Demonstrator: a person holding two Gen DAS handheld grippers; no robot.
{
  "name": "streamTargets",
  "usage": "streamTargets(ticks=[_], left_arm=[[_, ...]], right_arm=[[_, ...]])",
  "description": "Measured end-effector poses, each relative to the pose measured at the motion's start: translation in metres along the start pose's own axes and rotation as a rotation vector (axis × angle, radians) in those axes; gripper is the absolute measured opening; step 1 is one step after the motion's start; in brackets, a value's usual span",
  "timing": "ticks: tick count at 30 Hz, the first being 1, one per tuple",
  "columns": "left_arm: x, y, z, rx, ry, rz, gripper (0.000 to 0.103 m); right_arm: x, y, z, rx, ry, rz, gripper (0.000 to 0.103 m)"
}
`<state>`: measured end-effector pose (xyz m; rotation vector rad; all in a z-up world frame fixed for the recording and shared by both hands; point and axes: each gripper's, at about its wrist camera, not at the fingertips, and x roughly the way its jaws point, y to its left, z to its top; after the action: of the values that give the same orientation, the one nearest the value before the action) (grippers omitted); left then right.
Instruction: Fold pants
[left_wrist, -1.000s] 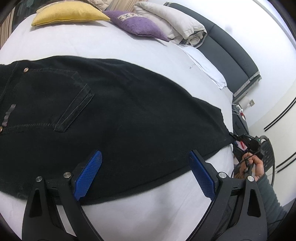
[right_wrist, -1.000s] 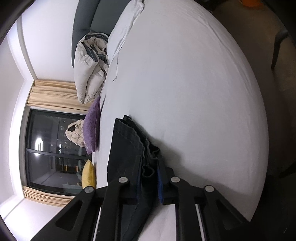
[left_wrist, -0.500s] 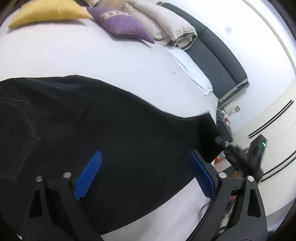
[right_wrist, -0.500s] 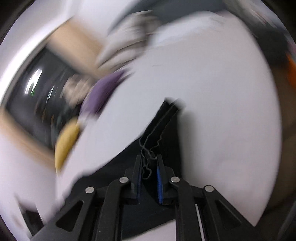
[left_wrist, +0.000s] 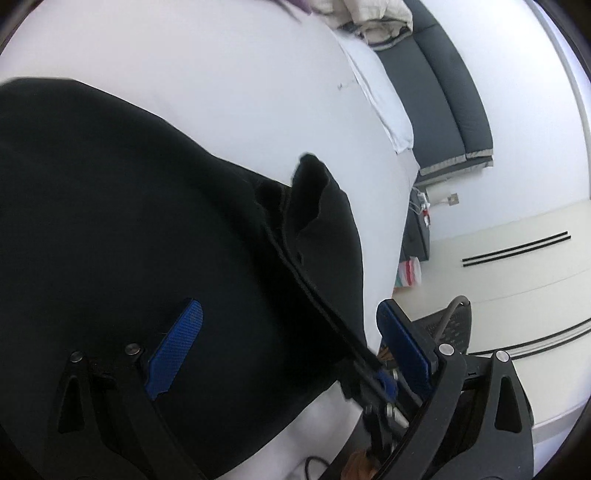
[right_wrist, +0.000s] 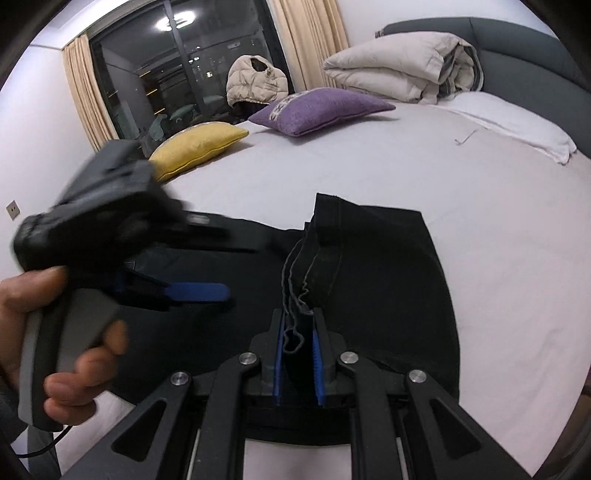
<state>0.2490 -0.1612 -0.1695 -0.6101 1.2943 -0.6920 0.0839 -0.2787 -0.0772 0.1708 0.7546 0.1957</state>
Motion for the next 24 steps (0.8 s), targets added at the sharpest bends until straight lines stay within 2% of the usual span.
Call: streamTargets(ticks=[5,6,7,8,9,12,16,20,24], left_arm=[[0.021,-0.003,0.018,-0.014,0.015,-0.045,0.094],[0.022,-0.002,0.020,-0.012,0.013,-0.049,0.083],[0.023,-0.002,0.023,-0.007,0.018,-0.052,0.058],[0.024,-0.002,0.025,0.003,0.035,-0.041,0.044],[0.024,-0.001,0.026,0.009,0.036,-0.025,0.025],[0.013,0.009,0.026,0.022,0.016,-0.027,0.010],[-0.019,0.021,0.025,0.035,-0.025,-0.026,0.008],[-0.054,0.020,0.033,0.059,-0.076,0.007,0.008],[-0.089,0.042,0.028,0.053,-0.106,0.048,0.008]], right_arm=[[-0.005,0.012,-0.006,-0.051,-0.008,-0.003,0.015],[-0.007,0.016,-0.007,-0.061,-0.008,-0.003,0.015],[-0.008,0.019,-0.007,-0.070,-0.008,0.000,0.015],[-0.009,0.023,-0.007,-0.082,-0.010,0.006,0.015],[-0.010,0.026,-0.007,-0.088,-0.011,0.010,0.015],[-0.012,0.037,-0.005,-0.108,-0.016,0.024,0.015],[-0.012,0.058,0.002,-0.138,-0.024,0.058,0.015],[-0.008,0.091,0.010,-0.188,-0.028,0.099,0.015],[0.004,0.125,0.010,-0.239,-0.010,0.133,0.015]])
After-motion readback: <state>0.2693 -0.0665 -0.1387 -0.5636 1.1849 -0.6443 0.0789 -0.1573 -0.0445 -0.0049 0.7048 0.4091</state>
